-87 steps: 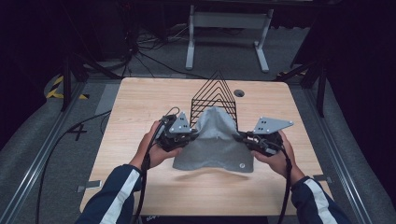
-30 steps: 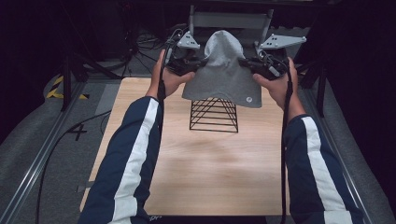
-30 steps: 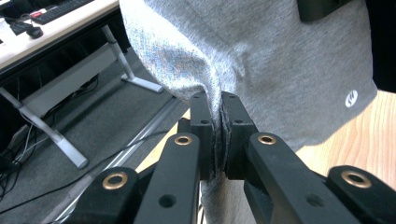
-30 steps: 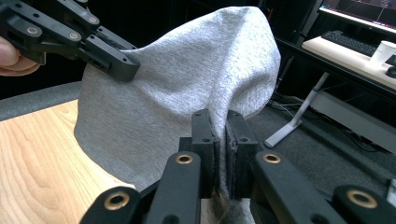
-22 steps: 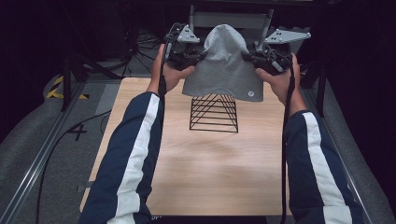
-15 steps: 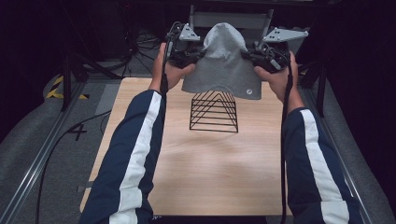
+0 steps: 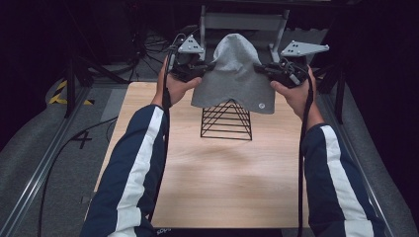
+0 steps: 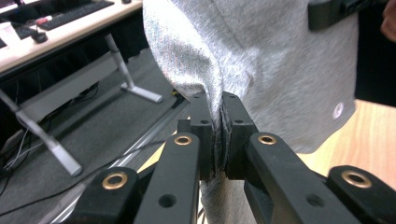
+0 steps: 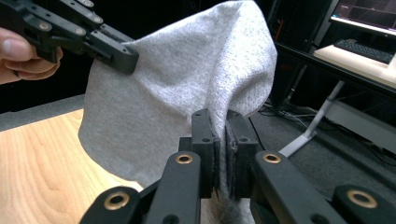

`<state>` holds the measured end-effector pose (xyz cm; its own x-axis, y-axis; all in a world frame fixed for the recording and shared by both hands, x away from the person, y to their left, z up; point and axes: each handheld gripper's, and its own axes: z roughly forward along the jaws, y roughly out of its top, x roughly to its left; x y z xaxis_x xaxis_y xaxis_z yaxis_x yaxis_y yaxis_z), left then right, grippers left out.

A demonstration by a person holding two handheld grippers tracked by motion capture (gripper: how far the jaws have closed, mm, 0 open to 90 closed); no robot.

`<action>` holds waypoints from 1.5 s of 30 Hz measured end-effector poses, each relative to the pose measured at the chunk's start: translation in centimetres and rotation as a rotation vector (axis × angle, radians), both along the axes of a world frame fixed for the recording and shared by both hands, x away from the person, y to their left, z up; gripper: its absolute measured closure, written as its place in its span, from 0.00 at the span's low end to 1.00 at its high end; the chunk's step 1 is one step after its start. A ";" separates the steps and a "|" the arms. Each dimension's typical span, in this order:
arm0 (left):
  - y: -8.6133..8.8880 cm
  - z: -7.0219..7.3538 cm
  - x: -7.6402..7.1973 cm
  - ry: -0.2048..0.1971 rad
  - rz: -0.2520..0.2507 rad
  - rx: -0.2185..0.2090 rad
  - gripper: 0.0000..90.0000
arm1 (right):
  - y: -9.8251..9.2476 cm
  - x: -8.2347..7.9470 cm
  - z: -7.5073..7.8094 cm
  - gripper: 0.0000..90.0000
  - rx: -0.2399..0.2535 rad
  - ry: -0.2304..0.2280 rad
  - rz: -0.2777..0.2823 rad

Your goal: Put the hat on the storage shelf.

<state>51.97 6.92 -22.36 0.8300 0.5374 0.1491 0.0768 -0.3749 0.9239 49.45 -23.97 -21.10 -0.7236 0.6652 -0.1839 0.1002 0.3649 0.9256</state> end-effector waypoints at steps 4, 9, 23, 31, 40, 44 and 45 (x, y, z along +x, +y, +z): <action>-0.1 0.4 -1.5 -0.024 -0.030 0.006 0.95 | 0.0 -1.2 0.4 0.94 0.003 -0.015 0.017; -0.4 0.1 -2.8 -0.040 -0.065 0.022 0.95 | -0.3 -2.2 0.3 0.94 -0.007 -0.026 0.026; -1.2 -5.1 -1.2 0.031 -0.035 0.088 0.95 | -0.5 -1.0 -3.7 0.94 -0.063 0.026 0.005; -1.1 -8.8 -0.5 0.094 -0.024 0.110 0.94 | -0.8 -0.3 -7.5 0.94 -0.078 0.083 0.013; -1.1 -11.2 -0.8 0.115 -0.010 0.138 0.94 | -0.8 -0.5 -11.2 0.94 -0.089 0.146 0.021; -1.1 -12.2 -0.9 0.120 -0.008 0.175 0.94 | -0.9 -0.5 -12.4 0.94 -0.091 0.167 0.010; -1.1 -12.5 -0.9 0.121 -0.008 0.180 0.95 | -0.9 -0.5 -12.6 0.94 -0.092 0.169 0.006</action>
<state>51.06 5.81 -34.86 0.8519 0.5045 0.1408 0.1798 -0.5342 0.8260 48.93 -24.87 -33.70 -0.7532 0.6469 -0.1195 0.2491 0.4485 0.8584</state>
